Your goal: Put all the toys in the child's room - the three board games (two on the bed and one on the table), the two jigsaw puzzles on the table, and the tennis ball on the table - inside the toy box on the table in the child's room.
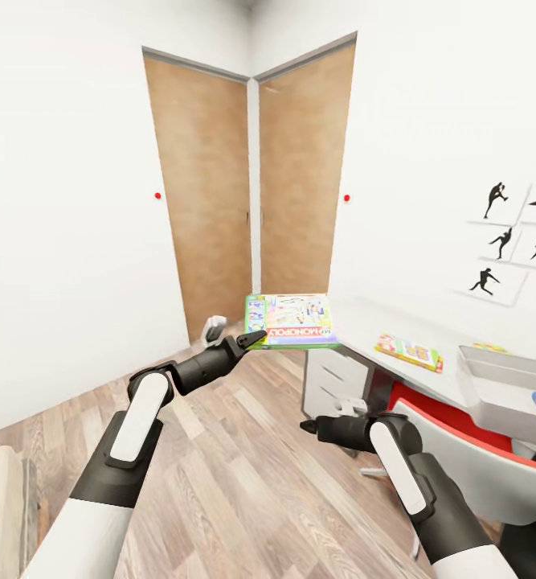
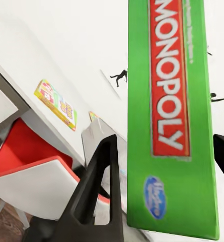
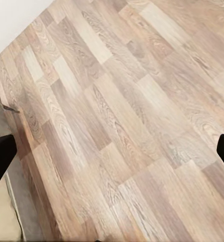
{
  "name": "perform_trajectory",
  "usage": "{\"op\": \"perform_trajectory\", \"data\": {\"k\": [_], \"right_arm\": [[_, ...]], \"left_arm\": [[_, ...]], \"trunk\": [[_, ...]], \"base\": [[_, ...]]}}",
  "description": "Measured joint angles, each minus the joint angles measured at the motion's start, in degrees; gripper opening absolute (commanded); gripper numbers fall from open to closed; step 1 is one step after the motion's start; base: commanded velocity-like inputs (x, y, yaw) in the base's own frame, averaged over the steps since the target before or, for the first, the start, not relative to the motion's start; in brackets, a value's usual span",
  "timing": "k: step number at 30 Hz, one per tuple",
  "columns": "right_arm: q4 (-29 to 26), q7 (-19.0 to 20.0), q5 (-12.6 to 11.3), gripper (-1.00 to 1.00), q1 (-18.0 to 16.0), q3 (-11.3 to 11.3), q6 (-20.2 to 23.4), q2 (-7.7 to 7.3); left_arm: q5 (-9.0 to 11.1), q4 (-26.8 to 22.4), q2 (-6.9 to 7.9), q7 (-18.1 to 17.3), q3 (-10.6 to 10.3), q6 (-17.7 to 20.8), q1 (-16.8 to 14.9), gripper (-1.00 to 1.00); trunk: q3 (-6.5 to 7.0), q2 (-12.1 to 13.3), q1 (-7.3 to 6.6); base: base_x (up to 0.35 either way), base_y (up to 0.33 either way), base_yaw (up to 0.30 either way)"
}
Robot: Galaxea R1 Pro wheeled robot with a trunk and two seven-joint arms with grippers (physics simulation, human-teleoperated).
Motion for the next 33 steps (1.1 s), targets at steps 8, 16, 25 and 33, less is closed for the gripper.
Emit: {"op": "perform_trajectory", "data": {"k": [8,16,25,33], "right_arm": [[0.0,0.0,0.0,1.0,0.0,0.0,0.0,-0.01],[-0.02,0.0,-0.02,1.0,0.02,-0.01,0.07,-0.05],[-0.03,0.0,-0.02,1.0,0.02,-0.02,0.09,-0.04],[-0.07,0.0,-0.02,1.0,0.02,-0.02,0.09,-0.04]], "left_arm": [[0.01,-0.04,0.0,0.0,-0.07,0.0,0.0,-1.0],[0.34,-0.04,-0.01,-0.02,-0.12,0.0,-0.02,-1.0],[0.15,-0.01,-0.01,-0.05,-0.17,-0.01,-0.02,-1.0],[0.02,0.0,-0.01,-0.06,-0.18,-0.01,-0.02,-1.0]], "trunk": [[0.0,0.0,0.0],[0.0,-0.01,-0.02],[0.0,-0.01,-0.03],[0.0,-0.01,-0.03]], "base": [[0.0,0.0,0.29],[0.059,0.0,0.146],[0.255,0.0,0.033],[0.318,0.0,0.007]]}}
